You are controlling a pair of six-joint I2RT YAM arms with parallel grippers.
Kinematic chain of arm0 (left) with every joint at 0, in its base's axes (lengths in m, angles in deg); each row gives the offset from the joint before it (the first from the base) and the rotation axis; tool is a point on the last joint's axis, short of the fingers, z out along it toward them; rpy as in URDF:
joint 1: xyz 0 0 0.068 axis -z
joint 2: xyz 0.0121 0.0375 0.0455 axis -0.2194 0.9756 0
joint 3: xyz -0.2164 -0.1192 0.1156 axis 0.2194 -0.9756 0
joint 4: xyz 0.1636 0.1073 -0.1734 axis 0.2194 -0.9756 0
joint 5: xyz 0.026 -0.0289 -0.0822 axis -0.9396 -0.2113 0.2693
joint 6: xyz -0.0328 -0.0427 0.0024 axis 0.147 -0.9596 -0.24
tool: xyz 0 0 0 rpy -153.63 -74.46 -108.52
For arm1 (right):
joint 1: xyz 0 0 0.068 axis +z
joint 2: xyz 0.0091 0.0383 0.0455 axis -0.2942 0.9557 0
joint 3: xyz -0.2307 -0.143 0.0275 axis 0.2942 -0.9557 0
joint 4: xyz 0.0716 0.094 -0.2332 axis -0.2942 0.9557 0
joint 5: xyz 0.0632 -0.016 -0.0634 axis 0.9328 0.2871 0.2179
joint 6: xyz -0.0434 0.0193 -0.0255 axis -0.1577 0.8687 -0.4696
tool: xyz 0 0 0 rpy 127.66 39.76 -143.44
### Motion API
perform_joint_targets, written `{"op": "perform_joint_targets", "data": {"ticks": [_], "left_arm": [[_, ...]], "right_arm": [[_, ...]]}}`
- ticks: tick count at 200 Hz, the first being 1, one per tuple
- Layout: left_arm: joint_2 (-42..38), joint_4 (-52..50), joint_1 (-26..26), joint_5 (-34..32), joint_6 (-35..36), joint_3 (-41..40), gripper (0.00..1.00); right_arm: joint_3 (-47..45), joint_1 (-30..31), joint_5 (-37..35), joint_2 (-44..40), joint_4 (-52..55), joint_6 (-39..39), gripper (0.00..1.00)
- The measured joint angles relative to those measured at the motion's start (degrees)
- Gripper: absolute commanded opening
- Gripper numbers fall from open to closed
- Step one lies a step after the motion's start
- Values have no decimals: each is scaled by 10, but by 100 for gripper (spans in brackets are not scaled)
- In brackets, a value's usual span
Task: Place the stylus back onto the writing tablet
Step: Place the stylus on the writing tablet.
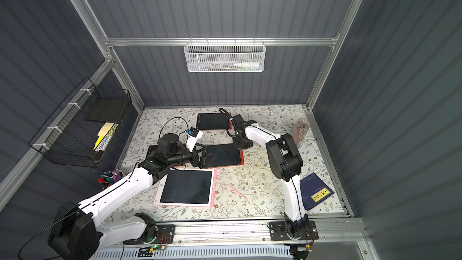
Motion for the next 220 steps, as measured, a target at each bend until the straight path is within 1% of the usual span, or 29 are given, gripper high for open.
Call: {"op": "perform_joint_targets", "data": {"ticks": [43,111,147,220], "left_arm": [[0,0,0,0,0,0,99],[10,1,0,0,0,0,99],[10,2,0,0,0,0,99],[10,2,0,0,0,0,99]], "right_arm": [[5,-1,0,0,2,-2,18],[-23,-1,0,-9,0,-5,9],[-38,-2,1,-14,-6,-4,8],[-37,-2,-3,-14,-6,-4,8]]}}
